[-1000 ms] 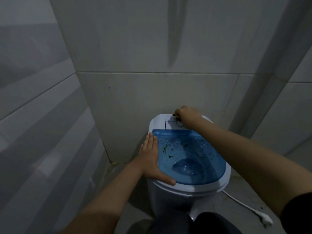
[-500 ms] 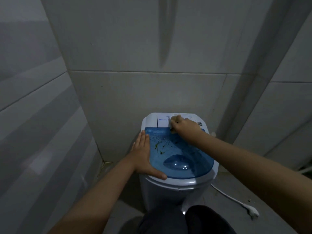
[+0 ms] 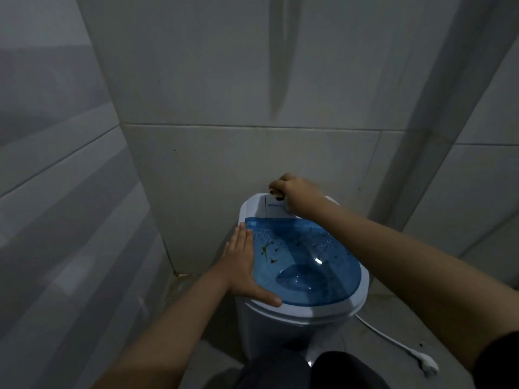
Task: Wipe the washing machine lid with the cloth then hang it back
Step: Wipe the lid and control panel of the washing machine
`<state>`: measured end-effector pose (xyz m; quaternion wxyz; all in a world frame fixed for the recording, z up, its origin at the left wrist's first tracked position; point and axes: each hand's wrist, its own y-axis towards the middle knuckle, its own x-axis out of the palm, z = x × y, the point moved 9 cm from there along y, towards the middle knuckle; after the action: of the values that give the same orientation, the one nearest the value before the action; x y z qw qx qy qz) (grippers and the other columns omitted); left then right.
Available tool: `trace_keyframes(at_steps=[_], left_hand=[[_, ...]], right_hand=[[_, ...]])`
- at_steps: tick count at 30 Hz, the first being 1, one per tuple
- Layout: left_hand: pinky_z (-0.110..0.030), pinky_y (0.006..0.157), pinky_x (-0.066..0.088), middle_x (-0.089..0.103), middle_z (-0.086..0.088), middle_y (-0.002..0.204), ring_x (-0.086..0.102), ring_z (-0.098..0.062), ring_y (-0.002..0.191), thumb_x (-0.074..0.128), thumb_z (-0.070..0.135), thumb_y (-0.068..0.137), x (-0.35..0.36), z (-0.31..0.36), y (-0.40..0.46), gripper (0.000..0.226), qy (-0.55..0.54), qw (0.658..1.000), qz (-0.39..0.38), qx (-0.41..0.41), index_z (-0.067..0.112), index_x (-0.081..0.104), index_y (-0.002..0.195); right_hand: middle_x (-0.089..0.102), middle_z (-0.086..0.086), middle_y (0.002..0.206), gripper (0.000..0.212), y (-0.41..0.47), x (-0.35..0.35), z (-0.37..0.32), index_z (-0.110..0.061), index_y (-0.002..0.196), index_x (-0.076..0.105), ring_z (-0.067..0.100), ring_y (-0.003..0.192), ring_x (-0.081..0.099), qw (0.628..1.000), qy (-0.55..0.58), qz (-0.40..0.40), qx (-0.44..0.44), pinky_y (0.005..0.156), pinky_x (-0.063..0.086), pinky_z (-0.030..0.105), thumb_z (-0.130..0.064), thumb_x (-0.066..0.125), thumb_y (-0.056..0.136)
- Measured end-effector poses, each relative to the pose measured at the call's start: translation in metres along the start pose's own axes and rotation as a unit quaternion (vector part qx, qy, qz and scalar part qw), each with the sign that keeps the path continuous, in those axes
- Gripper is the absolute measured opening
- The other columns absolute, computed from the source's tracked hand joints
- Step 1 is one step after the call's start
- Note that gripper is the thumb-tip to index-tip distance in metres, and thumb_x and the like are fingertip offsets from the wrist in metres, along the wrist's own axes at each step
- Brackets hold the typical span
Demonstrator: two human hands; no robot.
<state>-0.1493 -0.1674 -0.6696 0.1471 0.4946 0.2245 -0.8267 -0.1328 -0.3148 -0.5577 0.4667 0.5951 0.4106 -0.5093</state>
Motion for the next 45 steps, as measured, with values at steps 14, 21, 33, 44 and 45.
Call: trace_keyframes(at_steps=[14,21,33,44,45], left_hand=[[-0.049,0.118,-0.009,-0.042,-0.003,0.150,-0.039,-0.021,0.136,0.069,0.082,0.039,-0.001,0.000,-0.001,0.160,-0.002,1.000,0.002,0.002,0.016,-0.033,0.142],[-0.050,0.119,-0.008,-0.043,-0.004,0.149,-0.038,-0.023,0.137,0.064,0.088,0.033,0.000,-0.002,0.000,0.164,0.003,1.000,0.001,-0.011,0.013,-0.031,0.143],[-0.046,0.117,-0.012,-0.043,-0.006,0.149,-0.038,-0.024,0.137,0.056,0.092,0.026,-0.001,0.000,0.000,0.167,0.002,1.000,-0.003,-0.006,0.012,-0.031,0.144],[-0.044,0.118,-0.012,-0.043,-0.003,0.149,-0.038,-0.022,0.137,0.058,0.092,0.027,-0.001,-0.004,0.003,0.166,0.004,1.000,0.007,-0.007,0.013,-0.031,0.143],[-0.043,0.117,-0.013,-0.043,-0.003,0.149,-0.038,-0.021,0.137,0.060,0.091,0.028,0.000,-0.004,0.002,0.166,0.004,1.000,0.006,-0.009,0.013,-0.031,0.143]], right_hand=[[0.053,0.013,0.134,0.045,-0.019,0.045,-0.032,-0.014,0.130,0.053,0.035,0.119,0.050,0.996,-0.010,-0.048,-0.078,0.101,0.039,0.040,0.000,0.049,0.087],[0.047,0.008,0.142,0.063,-0.057,0.036,-0.005,-0.021,0.138,0.047,0.030,0.125,0.049,0.995,-0.003,-0.079,-0.061,0.096,0.046,0.040,0.001,0.058,0.080],[0.061,0.011,0.121,0.044,-0.043,-0.006,0.074,-0.018,0.123,0.060,0.033,0.105,0.060,0.999,0.015,-0.012,0.030,0.088,0.052,0.046,-0.002,0.056,0.083],[0.056,0.018,0.128,0.043,-0.017,0.035,0.069,-0.008,0.126,0.057,0.039,0.117,0.053,0.998,0.036,0.005,0.058,0.093,0.045,0.038,-0.015,0.066,0.084],[0.053,0.018,0.134,0.047,-0.022,0.038,0.070,-0.009,0.131,0.053,0.039,0.121,0.050,0.998,0.030,0.004,0.060,0.097,0.044,0.040,-0.014,0.064,0.086]])
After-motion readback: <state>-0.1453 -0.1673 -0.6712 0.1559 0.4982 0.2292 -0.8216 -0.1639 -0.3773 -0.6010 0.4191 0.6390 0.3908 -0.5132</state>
